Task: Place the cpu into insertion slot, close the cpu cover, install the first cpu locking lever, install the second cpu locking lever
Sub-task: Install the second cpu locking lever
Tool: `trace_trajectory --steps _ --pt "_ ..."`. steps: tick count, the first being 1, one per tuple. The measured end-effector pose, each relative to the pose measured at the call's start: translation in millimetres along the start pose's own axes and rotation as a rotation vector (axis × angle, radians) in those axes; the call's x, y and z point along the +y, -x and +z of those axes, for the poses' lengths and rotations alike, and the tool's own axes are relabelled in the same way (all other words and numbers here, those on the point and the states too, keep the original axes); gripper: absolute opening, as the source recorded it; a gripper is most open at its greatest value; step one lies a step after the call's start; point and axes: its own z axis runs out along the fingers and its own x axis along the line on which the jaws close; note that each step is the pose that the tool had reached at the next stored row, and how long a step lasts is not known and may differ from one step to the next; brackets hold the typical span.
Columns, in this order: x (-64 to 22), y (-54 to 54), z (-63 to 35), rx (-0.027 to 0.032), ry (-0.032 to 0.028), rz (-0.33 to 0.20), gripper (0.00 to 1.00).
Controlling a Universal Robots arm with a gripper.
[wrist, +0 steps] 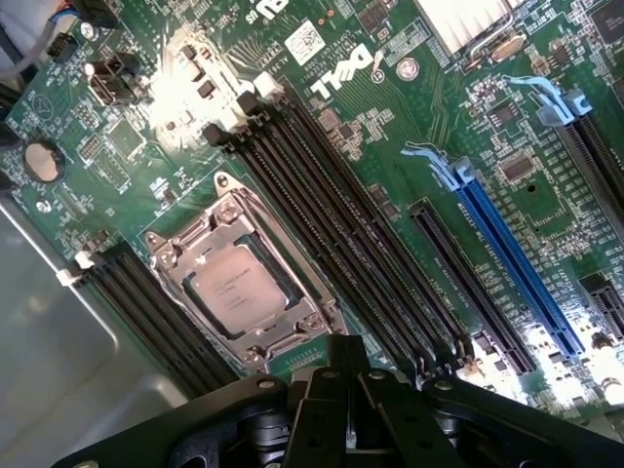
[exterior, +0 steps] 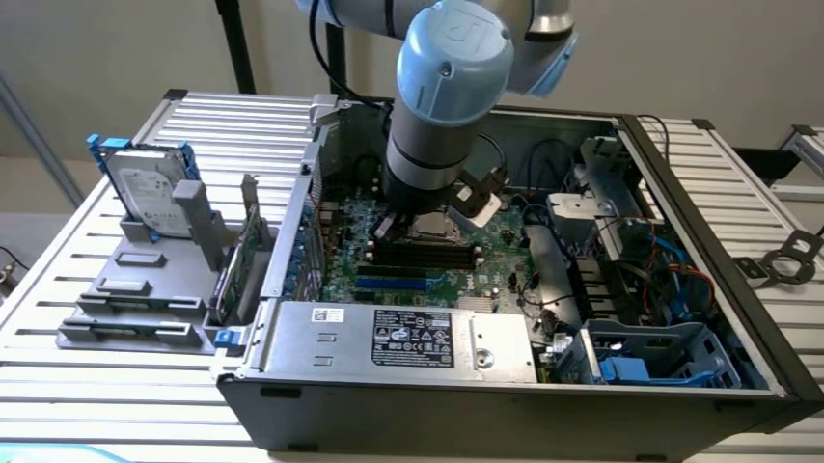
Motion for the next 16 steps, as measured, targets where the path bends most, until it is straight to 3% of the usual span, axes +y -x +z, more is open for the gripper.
trace_trajectory --steps 5,11,16 --pt "-0.7 4.2 8.1 0.0085 0.0064 -0.004 0.11" --pt "-1.9 5.4 12.3 0.0269 -0.0036 -0.008 0.11" --pt "-3.3 6.9 17.1 0.0312 0.0003 -0.011 0.11"
